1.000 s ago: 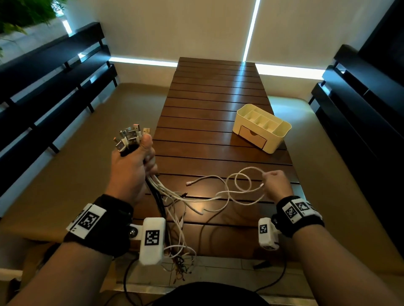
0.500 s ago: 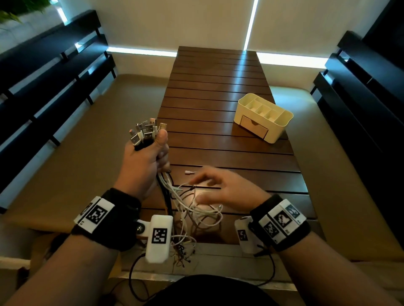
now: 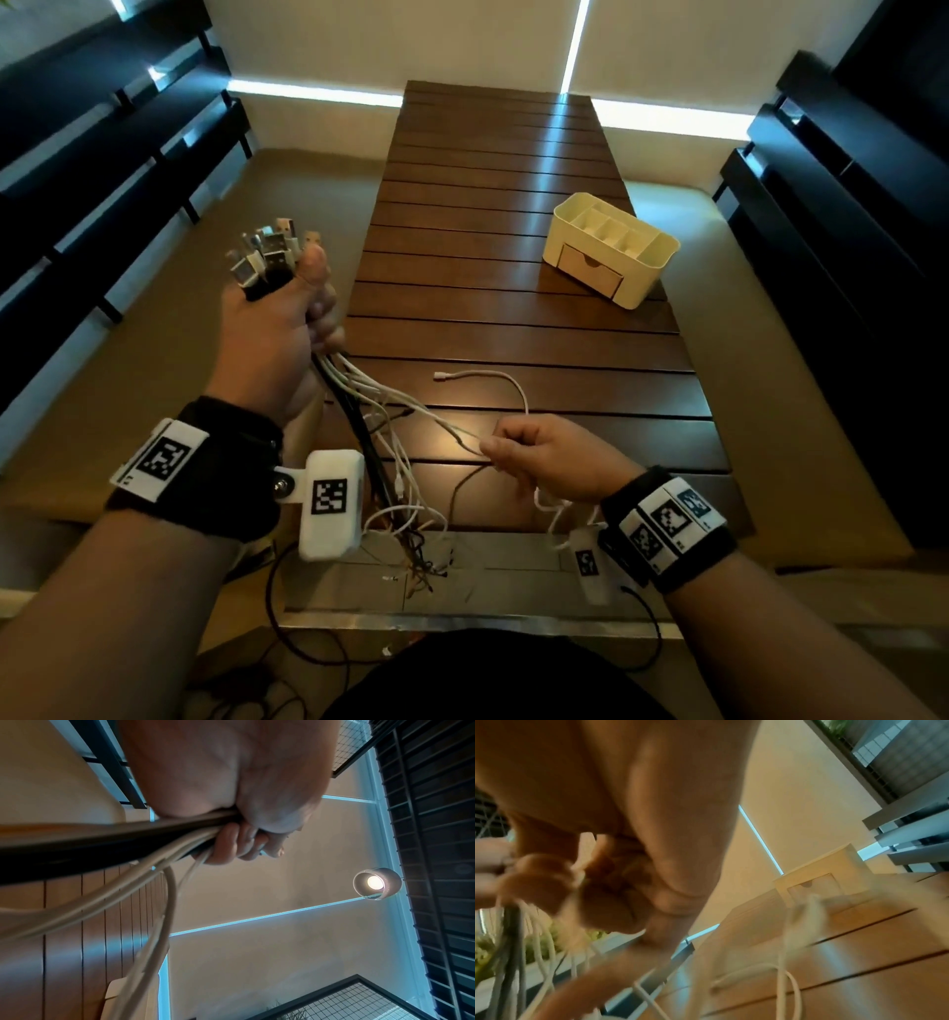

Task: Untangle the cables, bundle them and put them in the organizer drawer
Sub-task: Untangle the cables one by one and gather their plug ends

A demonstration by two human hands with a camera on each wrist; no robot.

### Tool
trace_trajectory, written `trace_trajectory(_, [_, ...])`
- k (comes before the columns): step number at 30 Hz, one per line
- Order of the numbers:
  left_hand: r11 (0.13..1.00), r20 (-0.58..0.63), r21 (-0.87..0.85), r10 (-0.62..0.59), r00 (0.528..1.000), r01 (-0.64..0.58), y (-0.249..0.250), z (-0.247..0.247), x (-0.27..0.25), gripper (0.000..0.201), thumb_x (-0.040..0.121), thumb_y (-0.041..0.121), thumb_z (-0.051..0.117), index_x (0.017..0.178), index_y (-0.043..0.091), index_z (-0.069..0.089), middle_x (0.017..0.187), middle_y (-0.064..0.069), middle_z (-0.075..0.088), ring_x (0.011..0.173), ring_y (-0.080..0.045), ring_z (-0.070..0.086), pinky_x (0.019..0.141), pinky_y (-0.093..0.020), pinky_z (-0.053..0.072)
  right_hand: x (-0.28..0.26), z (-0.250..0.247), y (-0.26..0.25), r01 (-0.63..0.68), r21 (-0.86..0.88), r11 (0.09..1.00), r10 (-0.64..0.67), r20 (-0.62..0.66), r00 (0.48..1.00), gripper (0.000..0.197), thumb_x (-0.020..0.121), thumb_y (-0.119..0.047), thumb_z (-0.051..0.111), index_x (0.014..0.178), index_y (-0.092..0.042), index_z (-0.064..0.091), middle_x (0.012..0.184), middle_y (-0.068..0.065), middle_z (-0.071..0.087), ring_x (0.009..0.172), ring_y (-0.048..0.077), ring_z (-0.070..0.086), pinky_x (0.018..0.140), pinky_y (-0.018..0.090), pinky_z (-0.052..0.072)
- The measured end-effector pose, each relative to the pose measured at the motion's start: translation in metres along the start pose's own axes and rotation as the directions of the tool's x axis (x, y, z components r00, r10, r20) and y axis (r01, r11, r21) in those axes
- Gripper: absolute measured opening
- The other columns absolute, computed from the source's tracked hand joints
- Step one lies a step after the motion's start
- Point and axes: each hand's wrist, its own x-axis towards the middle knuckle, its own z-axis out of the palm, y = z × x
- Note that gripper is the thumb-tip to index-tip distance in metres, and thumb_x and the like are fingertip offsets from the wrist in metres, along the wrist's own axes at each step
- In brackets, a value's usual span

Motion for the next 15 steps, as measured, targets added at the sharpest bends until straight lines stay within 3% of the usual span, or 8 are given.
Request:
trace_trajectory(2, [1.000,-0.008,-0.003,0.000,1.000,0.000,0.001,-0.001,0.002,0.026,0.086,0.042,0.069,0.086,0.020,0.054,0.064,0.006,0.038,0.050,-0.005,0.034,0.046,-0.020,0.030,-0.002,0.008,0.010,-0.059,-0.042,0.997,0.056,-0.070,0.996,0.034,0.100,-0.044,0.051,0.082,-0.018,0.061,0.076,-0.001,0.055,0.057,0.001,0.055,0.052,0.021,0.050])
trace_trajectory(4, [1.000,-0.008,-0.011,-0.005,1.000,0.005,0.001,0.000,0.002,0.025,0.090,0.039,0.066,0.085,0.019,0.052,0.063,0.006,0.039,0.050,-0.006,0.034,0.046,-0.020,0.030,-0.004,0.016,0.024,-0.116,-0.017,0.993,0.113,-0.108,0.988,0.040,0.101,-0.048,0.047,0.086,-0.014,0.062,0.083,0.001,0.061,0.056,0.014,0.063,0.049,0.028,0.052])
trace_trajectory(6, [1.000,0.001,0.016,-0.003,1.000,0.003,0.000,0.002,0.002,0.024,0.092,0.038,0.064,0.085,0.019,0.051,0.063,0.007,0.040,0.051,-0.006,0.035,0.047,-0.021,0.029,-0.006,0.027,0.037,-0.128,-0.019,0.992,0.125,-0.124,0.984,0.041,0.101,-0.048,0.045,0.090,-0.013,0.063,0.086,0.002,0.063,0.054,0.017,0.065,0.048,0.030,0.053])
trace_trajectory(8, [1.000,-0.004,0.018,-0.015,1.000,0.015,0.001,0.003,0.002,0.025,0.089,0.040,0.066,0.087,0.020,0.052,0.064,0.007,0.042,0.052,-0.006,0.036,0.048,-0.020,0.031,-0.013,0.039,0.050,-0.122,-0.047,0.991,0.115,-0.143,0.983,0.040,0.102,-0.045,0.045,0.089,-0.013,0.064,0.081,0.000,0.063,0.059,0.014,0.063,0.055,0.030,0.055])
trace_trajectory(11, [1.000,-0.034,-0.011,-0.008,0.999,0.008,0.005,-0.007,0.010,0.031,0.083,0.046,0.070,0.087,0.021,0.054,0.063,0.008,0.042,0.051,-0.006,0.036,0.047,-0.020,0.033,-0.028,0.053,0.073,-0.124,-0.215,0.969,0.086,-0.176,0.981,0.039,0.103,-0.043,0.043,0.083,-0.014,0.060,0.076,0.005,0.064,0.069,0.021,0.060,0.070,0.036,0.052])
trace_trajectory(13, [1.000,-0.062,-0.013,-0.007,0.998,0.007,0.009,-0.015,0.015,0.030,0.086,0.047,0.071,0.087,0.021,0.055,0.063,0.009,0.042,0.051,-0.006,0.036,0.047,-0.020,0.033,-0.037,0.058,0.094,-0.157,-0.265,0.951,0.097,-0.227,0.969,0.038,0.104,-0.041,0.043,0.081,-0.014,0.058,0.076,0.006,0.061,0.070,0.022,0.056,0.073,0.044,0.050])
trace_trajectory(15, [1.000,-0.086,-0.028,-0.010,0.996,0.008,0.010,-0.021,0.019,0.031,0.085,0.047,0.071,0.088,0.021,0.055,0.062,0.008,0.042,0.049,-0.005,0.036,0.046,-0.021,0.033,-0.043,0.060,0.115,-0.206,-0.255,0.945,0.129,-0.286,0.949,0.039,0.104,-0.042,0.042,0.078,-0.016,0.058,0.074,0.000,0.059,0.069,0.015,0.054,0.075,0.045,0.049])
